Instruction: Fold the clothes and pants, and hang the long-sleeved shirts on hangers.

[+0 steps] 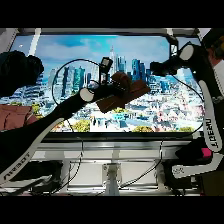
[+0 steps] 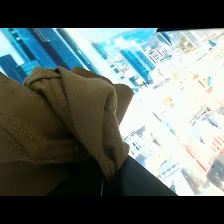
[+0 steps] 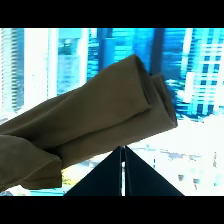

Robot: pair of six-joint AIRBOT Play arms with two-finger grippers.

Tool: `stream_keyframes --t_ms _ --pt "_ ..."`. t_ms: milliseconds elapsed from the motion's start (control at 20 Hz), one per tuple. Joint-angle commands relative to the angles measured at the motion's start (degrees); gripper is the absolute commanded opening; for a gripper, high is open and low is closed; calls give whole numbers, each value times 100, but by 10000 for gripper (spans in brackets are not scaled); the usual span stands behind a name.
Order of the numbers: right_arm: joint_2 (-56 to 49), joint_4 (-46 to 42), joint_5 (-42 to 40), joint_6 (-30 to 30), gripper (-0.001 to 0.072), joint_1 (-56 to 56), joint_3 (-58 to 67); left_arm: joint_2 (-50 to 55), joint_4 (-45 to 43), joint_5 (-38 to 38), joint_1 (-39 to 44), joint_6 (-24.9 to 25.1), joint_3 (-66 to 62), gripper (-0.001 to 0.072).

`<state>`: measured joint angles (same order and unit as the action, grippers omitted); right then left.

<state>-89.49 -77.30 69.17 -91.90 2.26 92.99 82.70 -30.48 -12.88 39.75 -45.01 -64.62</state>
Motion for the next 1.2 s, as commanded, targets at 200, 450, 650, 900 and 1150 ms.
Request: stream_keyframes --t_ms 200,450,650,900,1150 --pt "144 -72 225 472 464 -400 -122 122 -31 581 249 2 -188 631" --pt "66 330 337 608 557 -400 -120 -407 -35 562 -87 2 -188 631" --pt "-476 1615 570 535 647 -400 -120 -660 -33 557 -407 2 -188 631" --pt "-1322 1703 813 -208 708 -393 -120 -669 -39 431 -560 4 -181 631" --pt "-1753 1663 603 -409 713 -81 -120 -647 -96 428 -634 2 -181 631"
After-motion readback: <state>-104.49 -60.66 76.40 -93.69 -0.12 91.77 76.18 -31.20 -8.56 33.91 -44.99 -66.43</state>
